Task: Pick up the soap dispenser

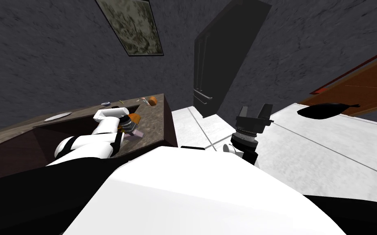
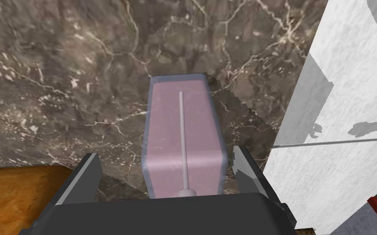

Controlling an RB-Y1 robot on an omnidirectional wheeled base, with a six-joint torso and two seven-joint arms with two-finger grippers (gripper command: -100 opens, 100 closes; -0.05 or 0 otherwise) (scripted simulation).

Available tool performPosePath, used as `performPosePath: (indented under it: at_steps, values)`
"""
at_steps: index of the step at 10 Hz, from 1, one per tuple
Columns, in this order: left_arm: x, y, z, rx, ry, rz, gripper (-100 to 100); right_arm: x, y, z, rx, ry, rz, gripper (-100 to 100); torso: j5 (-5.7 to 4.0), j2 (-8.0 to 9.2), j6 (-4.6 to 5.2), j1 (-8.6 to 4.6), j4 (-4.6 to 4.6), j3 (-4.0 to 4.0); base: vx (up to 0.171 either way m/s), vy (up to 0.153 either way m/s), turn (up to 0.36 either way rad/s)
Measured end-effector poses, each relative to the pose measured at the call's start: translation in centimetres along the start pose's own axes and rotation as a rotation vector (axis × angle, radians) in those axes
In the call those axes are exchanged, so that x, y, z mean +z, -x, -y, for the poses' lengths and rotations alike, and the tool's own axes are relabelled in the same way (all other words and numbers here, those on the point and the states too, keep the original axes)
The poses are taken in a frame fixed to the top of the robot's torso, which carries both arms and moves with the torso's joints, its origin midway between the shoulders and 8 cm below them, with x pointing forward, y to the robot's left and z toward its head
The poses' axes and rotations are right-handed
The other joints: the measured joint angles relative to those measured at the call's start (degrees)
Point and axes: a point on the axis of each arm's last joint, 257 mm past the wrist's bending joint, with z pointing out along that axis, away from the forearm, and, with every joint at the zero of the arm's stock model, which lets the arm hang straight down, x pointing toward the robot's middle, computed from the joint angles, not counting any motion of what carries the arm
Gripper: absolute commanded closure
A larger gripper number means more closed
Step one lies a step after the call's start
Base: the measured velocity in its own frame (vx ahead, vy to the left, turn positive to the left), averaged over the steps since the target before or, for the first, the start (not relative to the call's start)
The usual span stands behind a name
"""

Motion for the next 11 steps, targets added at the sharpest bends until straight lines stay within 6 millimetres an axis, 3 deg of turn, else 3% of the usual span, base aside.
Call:
performPosePath:
  at_steps: [4,7,11]
  values:
    - [2.3,0.8,-2.8,-0.064,0.025,-0.031,-100,0.0,0.0,0.0,0.000,0.000,0.000,0,0.12,-0.22,0.05,0.06,-0.04,-0.12,-0.030,0.030,-0.213]
    - [2.8,1.3,-4.2,-0.106,0.027,-0.051,-100,0.0,0.0,0.0,0.000,0.000,0.000,0,0.11,-0.27,0.03,0.05,-0.05,-0.16,-0.010,0.017,-0.059]
    - [4.4,2.6,-7.4,-0.157,0.056,-0.054,-100,0.0,0.0,0.0,0.000,0.000,0.000,0,0.23,-0.06,-0.17,0.19,-0.07,-0.06,-0.027,0.022,-0.214]
